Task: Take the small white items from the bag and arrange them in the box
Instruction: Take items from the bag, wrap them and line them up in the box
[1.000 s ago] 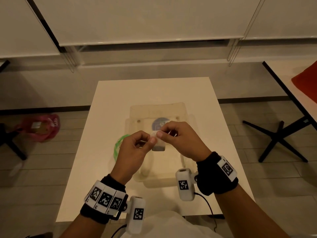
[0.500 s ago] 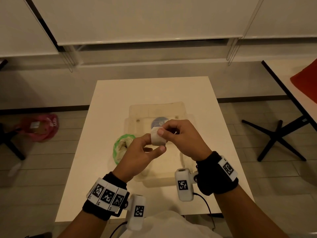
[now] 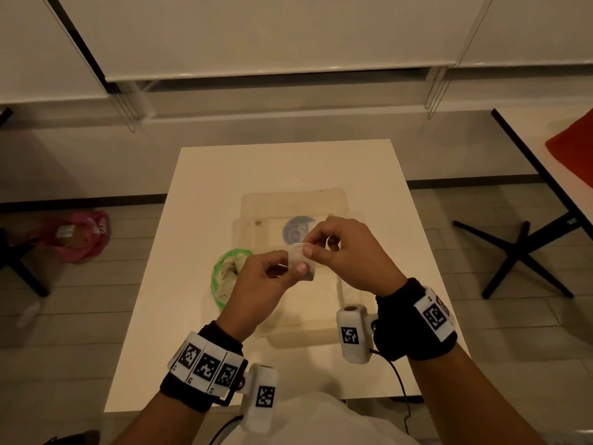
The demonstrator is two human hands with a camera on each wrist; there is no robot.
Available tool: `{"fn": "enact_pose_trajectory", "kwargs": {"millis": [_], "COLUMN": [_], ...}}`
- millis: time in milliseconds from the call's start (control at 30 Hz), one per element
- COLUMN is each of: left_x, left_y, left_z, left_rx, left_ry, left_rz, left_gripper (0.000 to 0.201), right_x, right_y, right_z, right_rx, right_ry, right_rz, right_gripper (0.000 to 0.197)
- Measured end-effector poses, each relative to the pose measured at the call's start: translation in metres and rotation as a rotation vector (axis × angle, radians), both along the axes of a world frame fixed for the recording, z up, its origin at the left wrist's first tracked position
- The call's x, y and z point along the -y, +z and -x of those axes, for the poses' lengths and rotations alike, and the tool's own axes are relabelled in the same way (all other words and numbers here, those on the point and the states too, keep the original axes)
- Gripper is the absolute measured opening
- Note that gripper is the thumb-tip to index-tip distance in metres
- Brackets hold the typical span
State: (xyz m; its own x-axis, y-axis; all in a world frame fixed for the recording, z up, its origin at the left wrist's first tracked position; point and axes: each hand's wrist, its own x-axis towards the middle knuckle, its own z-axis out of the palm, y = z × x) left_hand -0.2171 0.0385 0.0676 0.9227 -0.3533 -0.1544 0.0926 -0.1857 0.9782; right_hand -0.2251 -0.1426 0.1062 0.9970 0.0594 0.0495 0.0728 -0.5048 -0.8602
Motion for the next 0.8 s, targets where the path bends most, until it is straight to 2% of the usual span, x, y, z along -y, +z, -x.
{"fn": "enact_pose_trajectory", "kwargs": {"millis": [167, 333, 467, 600, 700, 800], "left_x": [0.003, -0.008, -0.033, -0.075, -0.107, -0.135], "left_y": [-0.008, -0.025, -0.032, -0.045, -0.062, -0.087], "left_z": [0.001, 0.001, 0.008, 0.021, 0.038, 0.058], "left_rx": [-0.024, -0.020, -0.058, -0.211, -0.310, -0.426], "left_ry": [-0.058, -0.037, -0.047, -0.148, -0.234, -0.231], "left_rz": [-0.044, -0.136, -0.191, -0.246, -0.391, -0.466], "left_gripper": [0.011, 0.023, 0.016, 0.008, 0.008, 0.011], "right_x": [0.009, 0.026, 0.049, 0.071, 0.079, 0.080], "right_y": [-0.003, -0.021, -0.048, -0.086, -0.112, -0.132], "right_z": [-0.001, -0.001, 0.001, 0.008, 0.017, 0.031], "right_rx": [-0.042, -0.069, -0.113, -0.212, -0.313, -0.385], "right_ry": [0.047, 0.044, 0.029, -0.002, -0.011, 0.027], "right_rz": [0.210, 0.271, 0.316, 0.389, 0.487, 0.579], "right_gripper": [0.002, 0.001, 0.003, 0.008, 0.008, 0.006]}}
